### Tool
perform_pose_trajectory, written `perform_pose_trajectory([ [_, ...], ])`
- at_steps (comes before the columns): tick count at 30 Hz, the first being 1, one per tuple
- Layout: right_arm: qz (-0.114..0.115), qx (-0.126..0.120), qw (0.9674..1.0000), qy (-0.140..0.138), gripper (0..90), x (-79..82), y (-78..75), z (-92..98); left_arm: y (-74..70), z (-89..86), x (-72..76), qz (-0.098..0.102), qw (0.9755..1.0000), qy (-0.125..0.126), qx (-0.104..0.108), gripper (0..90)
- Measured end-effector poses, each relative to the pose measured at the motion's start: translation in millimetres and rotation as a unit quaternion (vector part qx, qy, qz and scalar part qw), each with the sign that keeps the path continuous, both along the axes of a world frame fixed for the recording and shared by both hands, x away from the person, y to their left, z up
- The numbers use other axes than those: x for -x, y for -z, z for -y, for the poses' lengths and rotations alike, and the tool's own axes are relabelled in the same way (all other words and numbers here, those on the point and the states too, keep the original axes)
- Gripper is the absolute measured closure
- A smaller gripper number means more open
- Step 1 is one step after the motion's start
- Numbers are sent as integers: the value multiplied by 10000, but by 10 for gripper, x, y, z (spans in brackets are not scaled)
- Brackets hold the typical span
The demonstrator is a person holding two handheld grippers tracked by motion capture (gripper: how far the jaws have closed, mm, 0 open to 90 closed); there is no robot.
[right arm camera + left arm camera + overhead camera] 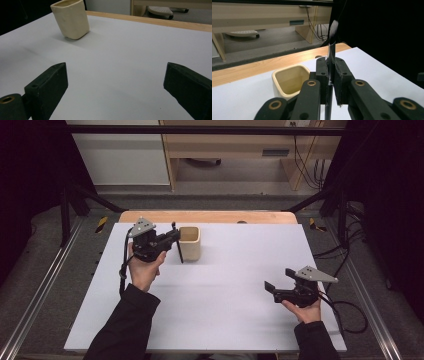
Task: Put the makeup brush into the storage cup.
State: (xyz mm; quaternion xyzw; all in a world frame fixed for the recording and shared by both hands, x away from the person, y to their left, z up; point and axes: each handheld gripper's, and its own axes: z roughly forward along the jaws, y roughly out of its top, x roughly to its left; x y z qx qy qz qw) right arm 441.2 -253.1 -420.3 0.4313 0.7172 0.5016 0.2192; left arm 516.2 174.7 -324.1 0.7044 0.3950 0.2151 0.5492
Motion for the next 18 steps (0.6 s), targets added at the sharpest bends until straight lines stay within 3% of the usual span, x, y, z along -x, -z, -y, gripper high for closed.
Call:
perform_pose_trajectory([
  [14,-26,12,10000,-28,58,23,4,-5,-153,109,-208,113,9996,-73,-243,830],
  [18,-19,-11,10000,-26,59,25,2,-4,-200,109,-268,115,9997,-114,-207,830],
])
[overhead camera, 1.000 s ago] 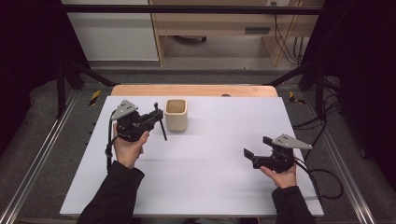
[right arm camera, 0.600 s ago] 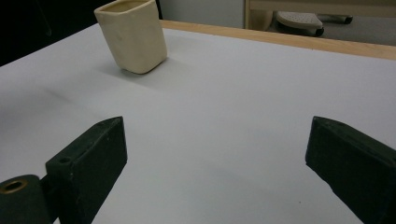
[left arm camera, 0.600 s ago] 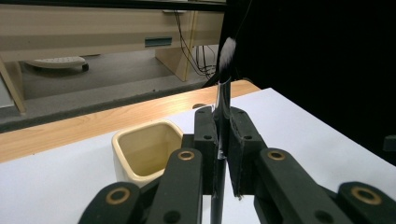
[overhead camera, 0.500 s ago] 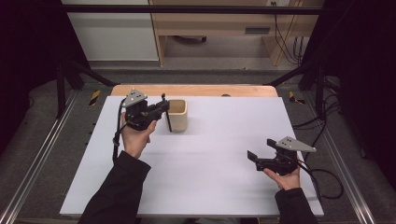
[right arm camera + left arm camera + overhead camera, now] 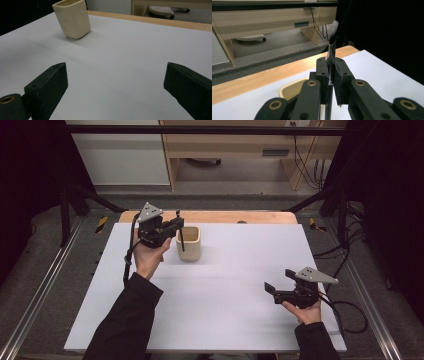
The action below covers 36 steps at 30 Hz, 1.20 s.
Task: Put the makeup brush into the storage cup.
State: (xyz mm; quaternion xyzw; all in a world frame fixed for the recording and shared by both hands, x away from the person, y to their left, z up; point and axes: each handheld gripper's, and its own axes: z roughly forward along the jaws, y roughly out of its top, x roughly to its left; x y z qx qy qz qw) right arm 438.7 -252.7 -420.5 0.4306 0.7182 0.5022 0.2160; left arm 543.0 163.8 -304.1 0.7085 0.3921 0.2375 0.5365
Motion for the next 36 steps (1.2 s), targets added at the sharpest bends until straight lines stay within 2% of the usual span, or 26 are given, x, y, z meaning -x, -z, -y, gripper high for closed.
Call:
perform_pose_trajectory([
  [15,2,-33,10000,-12,59,1,-3,2,-89,32,-247,5,9997,-237,-94,830],
  [22,13,-35,10000,-6,59,0,-5,6,-64,18,-351,26,9995,-300,-43,830],
  [29,27,-44,10000,-3,58,5,-14,16,-25,50,-454,73,9991,-404,-138,831],
  [36,6,-52,10000,-4,59,2,-11,10,45,76,-527,27,9986,-478,-207,832],
])
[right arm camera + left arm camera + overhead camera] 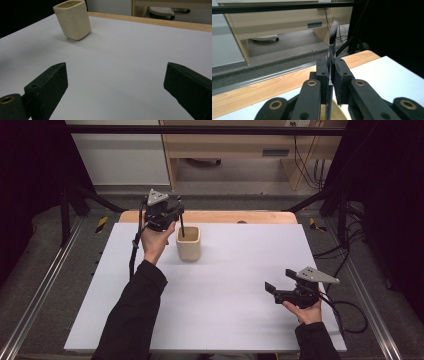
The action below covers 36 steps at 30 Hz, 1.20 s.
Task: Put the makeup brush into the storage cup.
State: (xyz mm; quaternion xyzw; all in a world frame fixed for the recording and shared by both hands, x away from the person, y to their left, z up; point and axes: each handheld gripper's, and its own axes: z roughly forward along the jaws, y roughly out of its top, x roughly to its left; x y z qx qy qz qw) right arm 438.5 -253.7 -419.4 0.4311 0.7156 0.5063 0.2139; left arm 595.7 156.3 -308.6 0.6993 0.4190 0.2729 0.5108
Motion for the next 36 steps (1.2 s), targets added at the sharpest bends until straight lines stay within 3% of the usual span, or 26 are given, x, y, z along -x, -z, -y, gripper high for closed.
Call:
perform_pose_trajectory([
  [13,-11,-4,10000,-9,58,3,-1,-1,217,-3,-69,-122,9999,-72,-8,831],
  [26,-33,14,10000,-41,60,-3,18,-23,436,-37,-28,-203,9997,-31,156,832],
  [36,-23,4,10000,-43,59,-1,15,-22,652,-20,2,-261,9997,-22,34,831],
])
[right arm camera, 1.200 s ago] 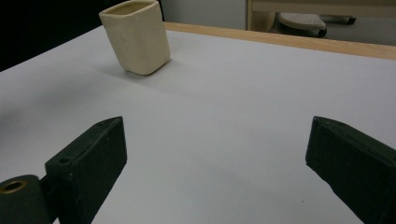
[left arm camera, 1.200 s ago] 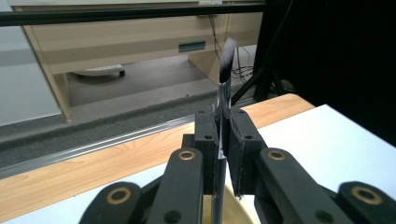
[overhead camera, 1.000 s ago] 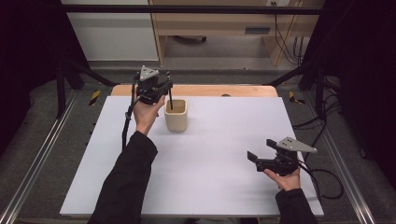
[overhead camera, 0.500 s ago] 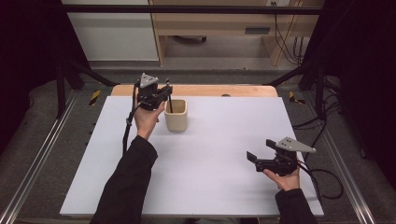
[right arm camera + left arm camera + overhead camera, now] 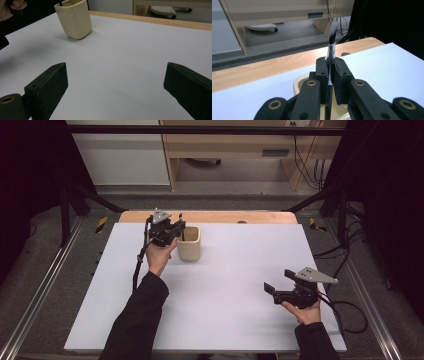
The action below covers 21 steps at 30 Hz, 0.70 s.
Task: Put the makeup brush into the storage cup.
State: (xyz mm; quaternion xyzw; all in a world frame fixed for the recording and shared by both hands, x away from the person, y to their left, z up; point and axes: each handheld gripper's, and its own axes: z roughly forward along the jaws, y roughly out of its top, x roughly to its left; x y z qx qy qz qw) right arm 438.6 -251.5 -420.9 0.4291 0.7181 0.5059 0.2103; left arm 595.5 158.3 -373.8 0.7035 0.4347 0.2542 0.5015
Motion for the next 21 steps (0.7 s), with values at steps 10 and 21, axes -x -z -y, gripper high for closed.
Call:
perform_pose_trajectory([
  [10,4,9,10000,8,59,0,0,0,118,-5,40,-57,10000,52,-20,828],
  [21,69,-22,10000,-40,57,12,-6,-4,32,-111,297,103,9998,133,66,697],
])
